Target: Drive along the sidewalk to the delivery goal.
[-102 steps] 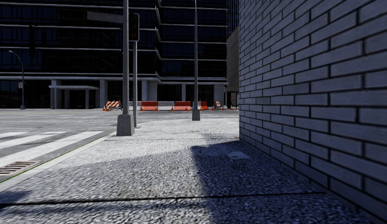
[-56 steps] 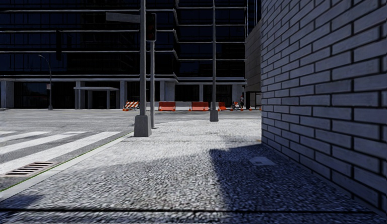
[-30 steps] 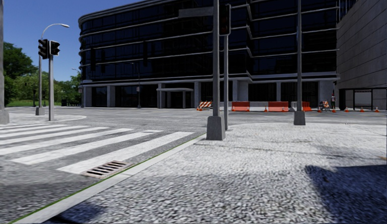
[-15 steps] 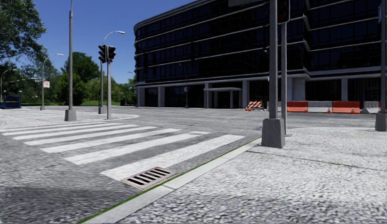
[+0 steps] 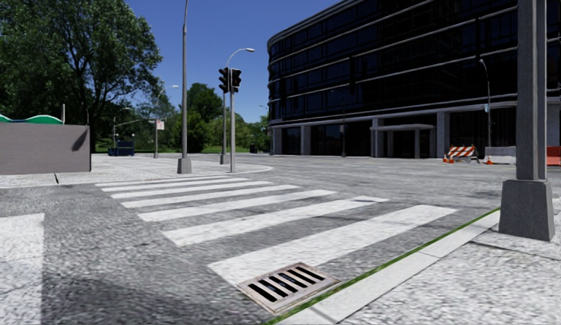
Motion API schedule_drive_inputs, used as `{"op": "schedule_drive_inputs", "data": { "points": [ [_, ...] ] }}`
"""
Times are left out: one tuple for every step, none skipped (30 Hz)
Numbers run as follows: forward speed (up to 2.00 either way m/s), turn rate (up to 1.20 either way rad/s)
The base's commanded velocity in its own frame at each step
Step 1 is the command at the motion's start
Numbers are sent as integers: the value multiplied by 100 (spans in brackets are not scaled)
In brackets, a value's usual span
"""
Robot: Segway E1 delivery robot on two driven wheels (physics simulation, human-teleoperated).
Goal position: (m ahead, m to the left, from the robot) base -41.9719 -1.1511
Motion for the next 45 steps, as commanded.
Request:
{"op": "schedule_drive_inputs", "data": {
  "points": [
    [96,62],
    [96,62],
    [96,62],
    [96,62],
    [95,62],
    [72,56],
    [0,35],
    [0,35],
    [0,0],
    [0,0],
    [0,0],
    [0,0],
    [0,0],
    [0,0],
    [0,0],
    [0,0],
    [0,0],
    [0,2],
    [0,18],
    [0,26],
    [-5,33],
    [-10,41],
    [-12,44],
    [-19,45],
    [-19,45],
    [-27,47],
    [-29,48],
    [-30,48],
    [-30,48],
    [-30,53],
    [-30,57],
    [-30,59],
    [-30,59],
    [-30,60],
    [-30,60],
    [-30,60],
    [-30,60],
    [-30,60],
    [-38,60],
    [-46,60],
    [-61,60],
    [-67,60],
    [-68,60],
    [-68,60],
    [-68,60]
  ]
}}
